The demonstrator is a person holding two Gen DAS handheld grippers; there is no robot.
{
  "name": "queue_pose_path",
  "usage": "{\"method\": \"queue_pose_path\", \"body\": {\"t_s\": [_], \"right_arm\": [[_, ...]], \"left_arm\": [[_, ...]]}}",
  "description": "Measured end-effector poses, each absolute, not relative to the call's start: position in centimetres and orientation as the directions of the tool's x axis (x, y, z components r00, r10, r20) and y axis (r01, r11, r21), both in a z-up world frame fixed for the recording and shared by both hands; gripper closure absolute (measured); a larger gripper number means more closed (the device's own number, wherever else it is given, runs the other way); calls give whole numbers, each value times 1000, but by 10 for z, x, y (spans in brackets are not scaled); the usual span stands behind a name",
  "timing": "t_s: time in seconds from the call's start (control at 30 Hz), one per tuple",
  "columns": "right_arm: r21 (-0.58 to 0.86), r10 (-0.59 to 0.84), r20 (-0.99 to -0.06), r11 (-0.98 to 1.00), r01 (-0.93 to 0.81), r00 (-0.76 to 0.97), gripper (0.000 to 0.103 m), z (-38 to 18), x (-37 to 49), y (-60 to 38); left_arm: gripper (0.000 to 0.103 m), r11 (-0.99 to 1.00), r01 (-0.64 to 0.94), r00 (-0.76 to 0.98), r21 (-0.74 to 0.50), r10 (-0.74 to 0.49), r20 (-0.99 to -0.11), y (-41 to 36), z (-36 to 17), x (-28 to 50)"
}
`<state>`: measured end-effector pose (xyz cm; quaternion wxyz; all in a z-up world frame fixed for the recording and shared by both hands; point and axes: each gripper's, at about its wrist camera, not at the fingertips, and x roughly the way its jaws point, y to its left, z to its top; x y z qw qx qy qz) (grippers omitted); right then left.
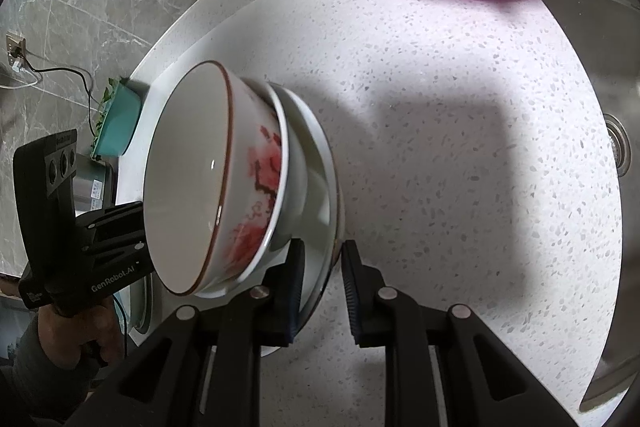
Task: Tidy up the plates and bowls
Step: 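Carry the bowl stack with both tools over the teal-rimmed plate stack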
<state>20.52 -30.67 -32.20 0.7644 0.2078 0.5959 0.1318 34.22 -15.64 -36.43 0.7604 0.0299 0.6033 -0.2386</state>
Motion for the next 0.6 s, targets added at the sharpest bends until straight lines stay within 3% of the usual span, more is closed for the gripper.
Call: {"method": "queue_pose_path", "body": {"t_s": [0.6], "right_arm": [[462, 444, -858, 887, 13, 257, 82, -312, 203, -301]], "left_arm": [[92, 901, 360, 186, -241, -323, -928, -149, -351, 330]]}}
